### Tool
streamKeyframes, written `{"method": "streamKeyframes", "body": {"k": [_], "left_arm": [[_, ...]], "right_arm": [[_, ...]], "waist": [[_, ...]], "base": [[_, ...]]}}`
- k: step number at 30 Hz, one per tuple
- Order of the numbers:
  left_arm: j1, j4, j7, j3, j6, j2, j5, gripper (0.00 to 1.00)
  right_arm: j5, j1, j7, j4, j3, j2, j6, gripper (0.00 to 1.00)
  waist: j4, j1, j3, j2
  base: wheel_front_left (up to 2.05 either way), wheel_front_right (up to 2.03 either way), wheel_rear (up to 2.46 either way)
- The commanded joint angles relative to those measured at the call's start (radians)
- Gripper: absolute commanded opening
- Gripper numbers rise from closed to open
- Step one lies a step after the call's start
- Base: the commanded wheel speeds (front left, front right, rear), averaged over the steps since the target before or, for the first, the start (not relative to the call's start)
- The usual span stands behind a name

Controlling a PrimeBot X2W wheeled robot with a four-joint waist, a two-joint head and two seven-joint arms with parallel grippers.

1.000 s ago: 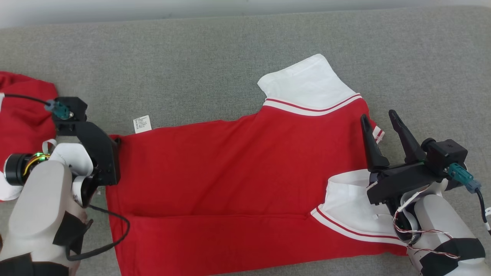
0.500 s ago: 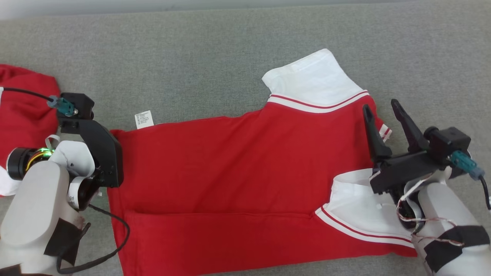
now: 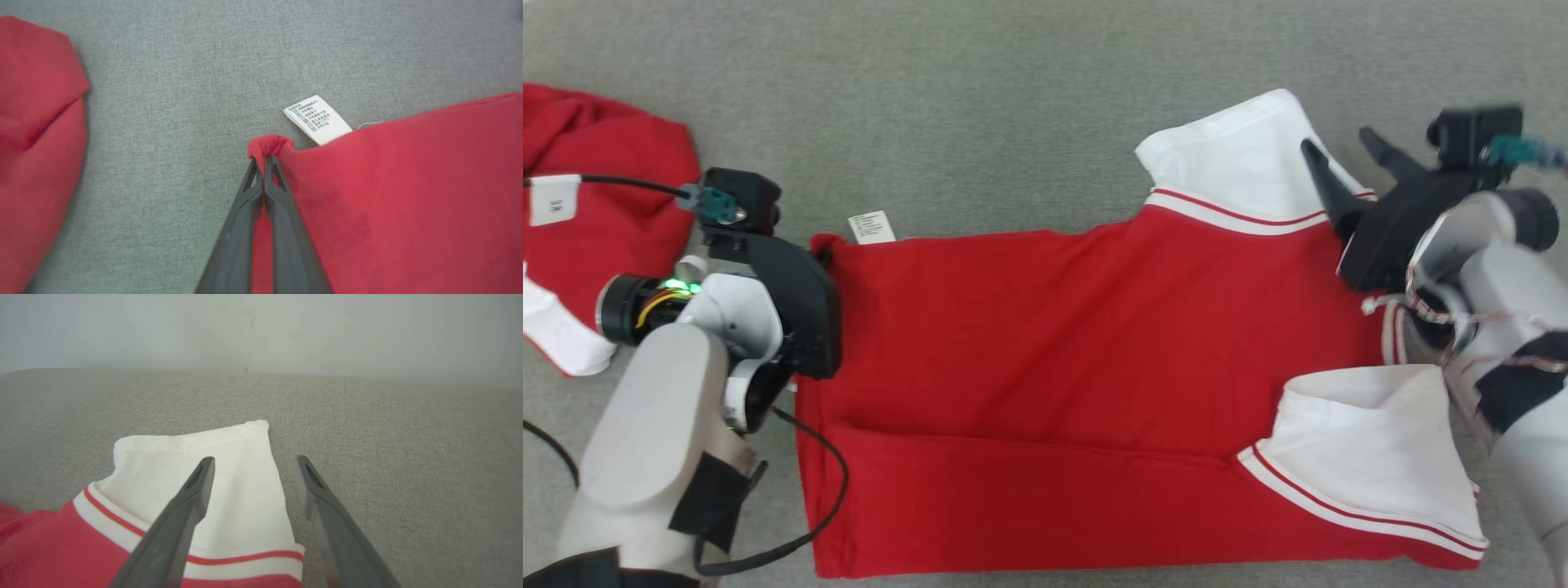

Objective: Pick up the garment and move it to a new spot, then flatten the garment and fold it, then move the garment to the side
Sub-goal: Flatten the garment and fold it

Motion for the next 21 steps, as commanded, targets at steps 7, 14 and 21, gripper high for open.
{"method": "streamKeyframes", "body": {"k": [7, 14, 21], "left_arm": [[-0.041, 0.018, -0.053, -0.026, 0.004, -0.056, -0.007, 0.00], [-0.065, 0.044, -0.096, -0.062, 0.003, -0.096, -0.012, 0.00], [-0.077, 0.076, -0.131, -0.081, 0.002, -0.103, -0.026, 0.00]], "right_arm": [[0.118, -0.151, 0.187, 0.077, 0.050, -0.057, -0.003, 1.00], [0.166, -0.223, 0.259, 0.135, 0.084, -0.100, -0.003, 1.00], [0.201, -0.235, 0.278, 0.143, 0.134, -0.127, -0.003, 1.00]], "waist": [[0.072, -0.0001, 0.042, -0.0001], [0.123, -0.0001, 0.072, -0.0001], [0.144, -0.0001, 0.077, -0.0001]], "base": [[0.00, 0.00, 0.00], [0.00, 0.00, 0.00], [0.00, 0.00, 0.00]]}}
